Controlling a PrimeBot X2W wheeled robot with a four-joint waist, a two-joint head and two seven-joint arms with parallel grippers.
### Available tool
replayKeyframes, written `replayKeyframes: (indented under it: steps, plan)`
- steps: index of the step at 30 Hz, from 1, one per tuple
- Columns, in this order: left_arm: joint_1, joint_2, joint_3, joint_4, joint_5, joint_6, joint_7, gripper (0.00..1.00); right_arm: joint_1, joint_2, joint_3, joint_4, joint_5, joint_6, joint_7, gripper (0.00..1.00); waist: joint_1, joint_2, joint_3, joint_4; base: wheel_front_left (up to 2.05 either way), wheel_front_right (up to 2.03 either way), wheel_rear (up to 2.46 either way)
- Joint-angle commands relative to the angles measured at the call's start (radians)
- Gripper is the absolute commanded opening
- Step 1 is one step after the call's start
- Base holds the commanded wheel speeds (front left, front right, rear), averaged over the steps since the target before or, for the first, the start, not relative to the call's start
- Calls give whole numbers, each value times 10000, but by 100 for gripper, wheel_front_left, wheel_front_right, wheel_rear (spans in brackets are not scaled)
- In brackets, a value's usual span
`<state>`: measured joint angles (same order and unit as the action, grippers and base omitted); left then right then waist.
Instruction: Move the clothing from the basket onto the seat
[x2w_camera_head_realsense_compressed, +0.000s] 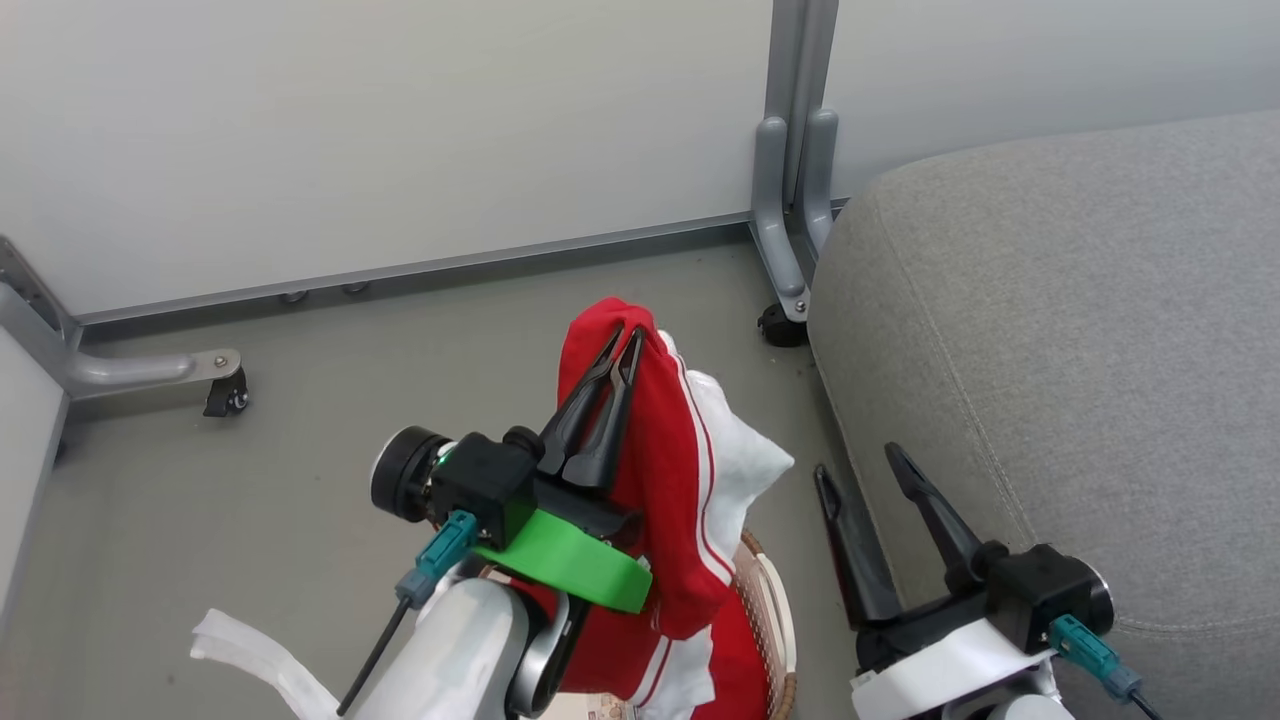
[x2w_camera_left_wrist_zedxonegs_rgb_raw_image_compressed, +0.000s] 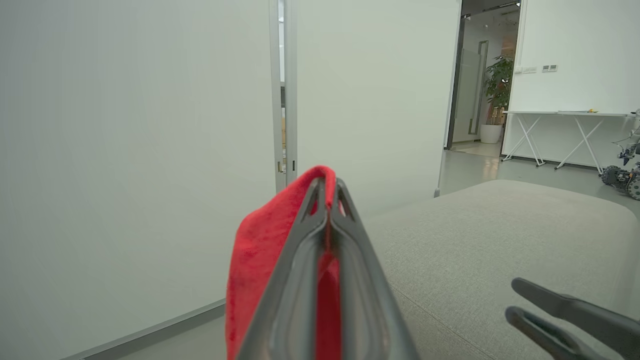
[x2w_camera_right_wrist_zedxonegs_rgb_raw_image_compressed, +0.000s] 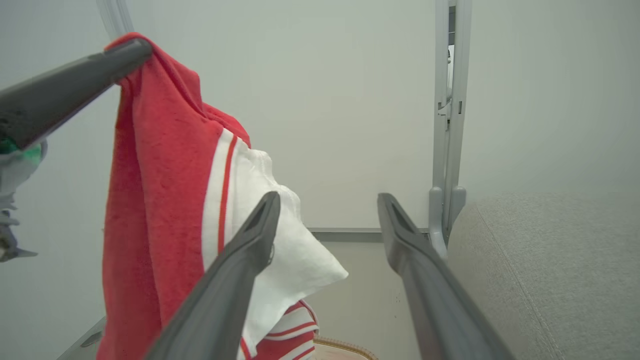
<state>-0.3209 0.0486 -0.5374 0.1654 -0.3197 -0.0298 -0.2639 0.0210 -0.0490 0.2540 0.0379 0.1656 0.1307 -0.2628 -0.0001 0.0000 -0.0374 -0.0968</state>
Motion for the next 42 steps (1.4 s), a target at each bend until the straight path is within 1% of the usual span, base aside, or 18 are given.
replayKeyframes:
  steps: [1,3,11,17,21,24,26,27,28,29,34,42]
  plan:
    - [-178,34,-60,-58,-94,132,-7,0,29,-27,154,-21,187,0,-31,100,1,0,6,13,0,0,0]
    - [-289,31,-247,-93,-108,253,-9,0,-60,-32,281,-62,536,-1,-31,100,1,0,20,22,0,0,0]
    - [-874,32,-1385,-526,-559,648,-7,0,-787,-27,1195,-133,937,0,-31,100,1,0,135,141,0,0,0]
    - [-1414,32,-2155,-778,-909,1129,-9,0,-1326,-32,1708,-301,1156,0,-31,100,1,0,217,264,0,0,0]
    - [-1726,31,-2533,-1042,-1240,1393,-8,0,-1423,-32,1733,121,922,0,-31,100,1,0,255,368,0,0,0]
    - [-1947,29,-2768,-1246,-1437,1544,-8,0,-1301,-29,1594,739,824,0,-31,100,1,0,271,460,0,0,0]
    - [-2029,31,-2886,-1299,-1484,1630,-9,0,-1296,-24,1686,1059,829,0,-30,100,1,0,277,502,0,0,0]
    - [-2064,29,-2910,-1317,-1487,1641,-8,0,-1322,-23,1711,1108,836,0,-31,66,1,0,279,514,0,0,0]
    - [-2102,29,-2924,-1322,-1493,1659,-8,0,-1349,-29,1721,1133,855,0,-31,22,1,0,284,523,0,0,0]
    - [-2143,29,-2928,-1281,-1466,1692,-9,0,-1361,-27,1851,1213,836,0,-30,0,1,0,294,534,0,0,0]
    - [-2101,27,-2776,-984,-1317,1707,-8,0,-1413,-29,1987,1212,755,0,-31,0,1,0,357,499,0,0,0]
    - [-1957,32,-2562,-471,-1266,1755,-8,0,-1388,-27,1869,1181,687,0,-31,0,1,0,444,456,0,0,0]
